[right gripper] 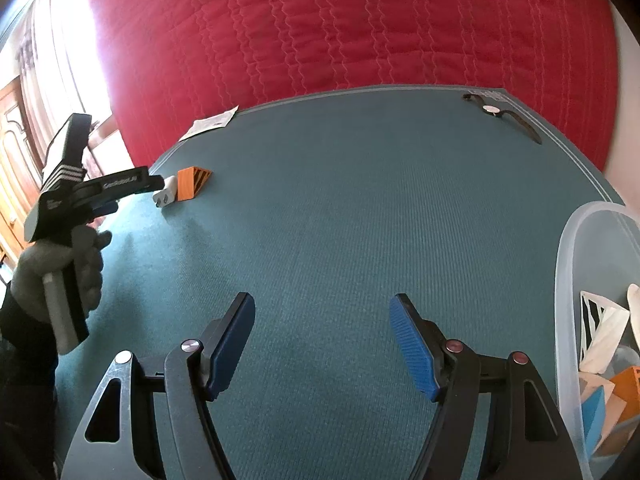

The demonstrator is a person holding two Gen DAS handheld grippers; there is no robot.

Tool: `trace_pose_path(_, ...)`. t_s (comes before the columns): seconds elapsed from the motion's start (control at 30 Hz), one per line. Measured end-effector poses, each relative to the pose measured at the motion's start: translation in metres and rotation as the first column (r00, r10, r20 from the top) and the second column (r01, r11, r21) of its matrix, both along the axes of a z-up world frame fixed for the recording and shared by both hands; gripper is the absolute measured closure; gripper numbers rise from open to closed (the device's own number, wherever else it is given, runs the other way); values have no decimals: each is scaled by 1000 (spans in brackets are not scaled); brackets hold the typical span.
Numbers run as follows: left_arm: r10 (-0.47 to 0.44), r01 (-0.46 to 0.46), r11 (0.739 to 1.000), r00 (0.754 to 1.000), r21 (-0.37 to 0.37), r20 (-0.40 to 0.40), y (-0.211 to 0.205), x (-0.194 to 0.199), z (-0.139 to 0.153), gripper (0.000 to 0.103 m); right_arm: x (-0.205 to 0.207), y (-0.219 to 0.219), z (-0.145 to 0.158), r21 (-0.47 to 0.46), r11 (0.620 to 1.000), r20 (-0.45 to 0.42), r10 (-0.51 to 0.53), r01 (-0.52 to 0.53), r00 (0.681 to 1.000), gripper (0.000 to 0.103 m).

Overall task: Organize rigid objects
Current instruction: 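Withdraw both open grippers from the bowl toward the white charger and orange block, then close the left gripper on the white plug charger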

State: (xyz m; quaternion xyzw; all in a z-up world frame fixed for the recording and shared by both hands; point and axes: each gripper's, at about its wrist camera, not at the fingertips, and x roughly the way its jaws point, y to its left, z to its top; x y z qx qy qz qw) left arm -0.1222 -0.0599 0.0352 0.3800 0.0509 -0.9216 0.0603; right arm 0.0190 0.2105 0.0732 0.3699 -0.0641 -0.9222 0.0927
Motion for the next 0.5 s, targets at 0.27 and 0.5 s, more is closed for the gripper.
trace_pose_path(0.27, 29, -30, 999, 999, 19, 18, -4, -22, -9, 3, -3, 1, -1, -5, 1000, 15, -3, 3, 1000, 32)
trace_pose_path(0.5, -18, 15, 998, 999, 56, 42, -5, -25, -16, 39, -3, -2, -3, 11, 1000, 28, -9, 9, 1000, 32)
